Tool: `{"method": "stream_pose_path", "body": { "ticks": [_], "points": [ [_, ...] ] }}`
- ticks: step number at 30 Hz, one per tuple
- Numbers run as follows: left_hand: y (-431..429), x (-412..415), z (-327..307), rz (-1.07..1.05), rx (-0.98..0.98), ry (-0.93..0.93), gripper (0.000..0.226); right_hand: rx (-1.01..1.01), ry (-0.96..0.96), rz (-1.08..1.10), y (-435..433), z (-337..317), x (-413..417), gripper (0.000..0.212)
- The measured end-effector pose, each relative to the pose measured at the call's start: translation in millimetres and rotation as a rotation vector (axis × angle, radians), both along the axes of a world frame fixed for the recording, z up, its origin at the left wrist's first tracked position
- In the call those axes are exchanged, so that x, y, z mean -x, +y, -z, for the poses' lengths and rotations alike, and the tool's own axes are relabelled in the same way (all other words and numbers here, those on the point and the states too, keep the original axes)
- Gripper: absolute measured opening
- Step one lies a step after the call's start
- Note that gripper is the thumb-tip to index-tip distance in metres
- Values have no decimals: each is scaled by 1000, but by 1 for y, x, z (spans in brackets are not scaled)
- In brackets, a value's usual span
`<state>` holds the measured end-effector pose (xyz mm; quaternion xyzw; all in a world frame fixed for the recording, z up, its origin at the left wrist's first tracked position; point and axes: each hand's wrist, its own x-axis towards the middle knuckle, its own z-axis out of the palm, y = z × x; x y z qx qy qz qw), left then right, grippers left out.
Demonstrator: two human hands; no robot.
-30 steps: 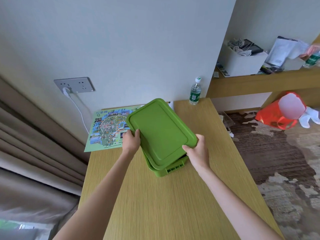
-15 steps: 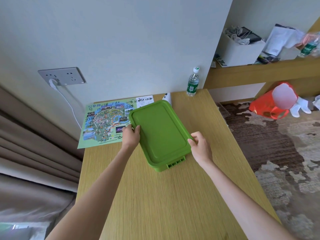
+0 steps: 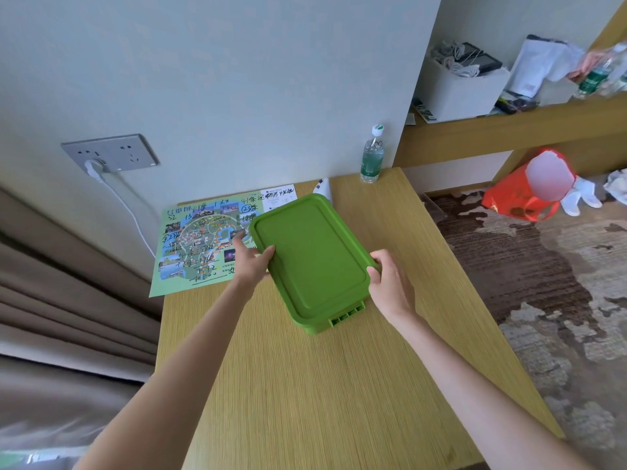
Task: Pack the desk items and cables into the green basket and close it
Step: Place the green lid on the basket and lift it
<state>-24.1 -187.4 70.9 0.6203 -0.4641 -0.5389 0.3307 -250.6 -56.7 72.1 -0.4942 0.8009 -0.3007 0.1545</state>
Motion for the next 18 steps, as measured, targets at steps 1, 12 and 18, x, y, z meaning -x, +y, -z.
{"method": "stream_pose_path", "body": {
  "ticks": [1, 12, 18],
  "points": [
    [-2, -1, -2, 30, 81, -102, 73, 2, 59, -50, -3, -2, -2, 36],
    [-29, 17, -7, 457, 446, -946, 61, -138, 289, -409, -93, -9, -26, 57],
    [-27, 17, 17, 440, 532, -988, 60, -125, 370, -440, -128, 7, -23, 62]
  ]
}}
